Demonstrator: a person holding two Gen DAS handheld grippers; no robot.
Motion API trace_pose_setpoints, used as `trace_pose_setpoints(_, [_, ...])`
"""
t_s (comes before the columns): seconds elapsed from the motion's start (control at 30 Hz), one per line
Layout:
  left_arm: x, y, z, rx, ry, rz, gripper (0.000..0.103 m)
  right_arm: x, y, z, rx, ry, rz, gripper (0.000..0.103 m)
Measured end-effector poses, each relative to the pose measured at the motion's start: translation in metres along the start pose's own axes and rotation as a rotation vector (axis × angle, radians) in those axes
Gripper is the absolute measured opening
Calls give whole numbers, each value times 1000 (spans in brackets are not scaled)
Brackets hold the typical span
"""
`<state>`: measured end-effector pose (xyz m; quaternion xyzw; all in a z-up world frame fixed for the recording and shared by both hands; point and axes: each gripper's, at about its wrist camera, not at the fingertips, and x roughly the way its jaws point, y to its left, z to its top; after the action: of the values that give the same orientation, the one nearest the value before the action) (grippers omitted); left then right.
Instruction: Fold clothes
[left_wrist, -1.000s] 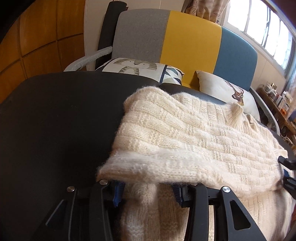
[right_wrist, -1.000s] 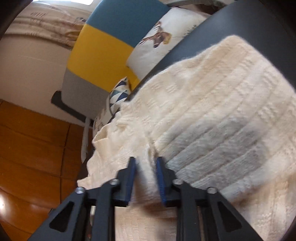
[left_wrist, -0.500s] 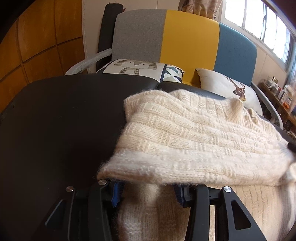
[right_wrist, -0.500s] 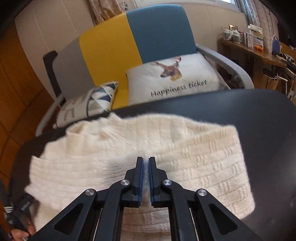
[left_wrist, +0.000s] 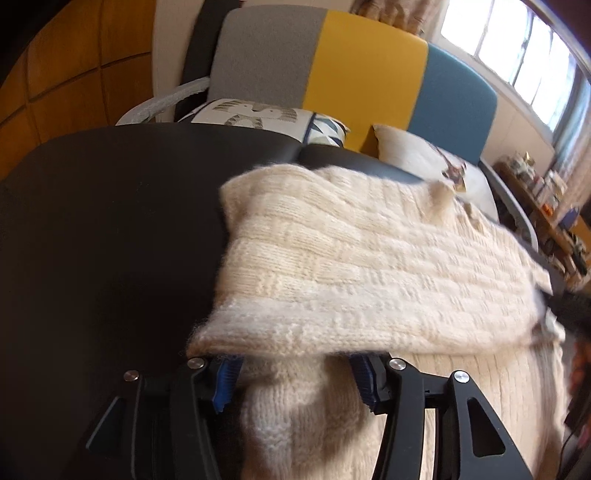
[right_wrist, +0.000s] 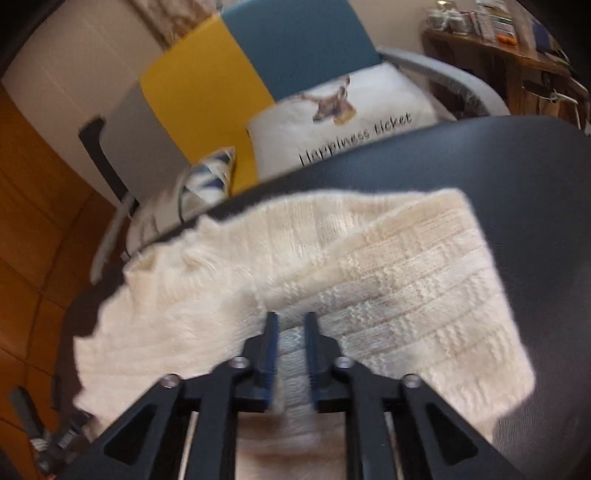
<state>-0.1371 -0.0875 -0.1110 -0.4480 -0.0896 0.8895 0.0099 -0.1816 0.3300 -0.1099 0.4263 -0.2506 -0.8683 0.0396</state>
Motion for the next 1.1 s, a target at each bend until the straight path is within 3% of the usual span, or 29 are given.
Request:
trace_pose_setpoints(0.17, [-17, -2, -16, 2, 14, 2, 58, -10, -7, -20, 110, 36, 121, 27])
trace_pose_setpoints(0.3, [-19, 1, -33, -8, -38, 30, 59, 6, -20, -31, 236, 86, 190, 27])
trace_pose_setpoints(0.43, [-14, 4, -32, -5, -47, 48, 61, -2, -24, -34, 288, 16, 219, 27])
trace_pose_setpoints(0.5, [-7, 5, -25, 14, -45, 48, 62, -5, -25, -34, 284, 9, 232, 29])
trace_pose_setpoints(0.63, [4, 4, -10, 62, -44, 48, 65, 7, -19, -34, 231, 90, 222, 30])
trace_pose_setpoints(0.87, [10, 0, 11, 111, 5, 35, 66, -3, -27, -33, 304, 3, 275, 33])
trace_pose_setpoints(1.0, [-19, -2, -8, 98, 47, -63, 68, 3, -29, -33, 274, 52, 271, 35])
trace_pose_setpoints(1.1, [-32, -3, -32, 147, 57, -54, 71, 13, -25, -37, 278, 69, 273, 35])
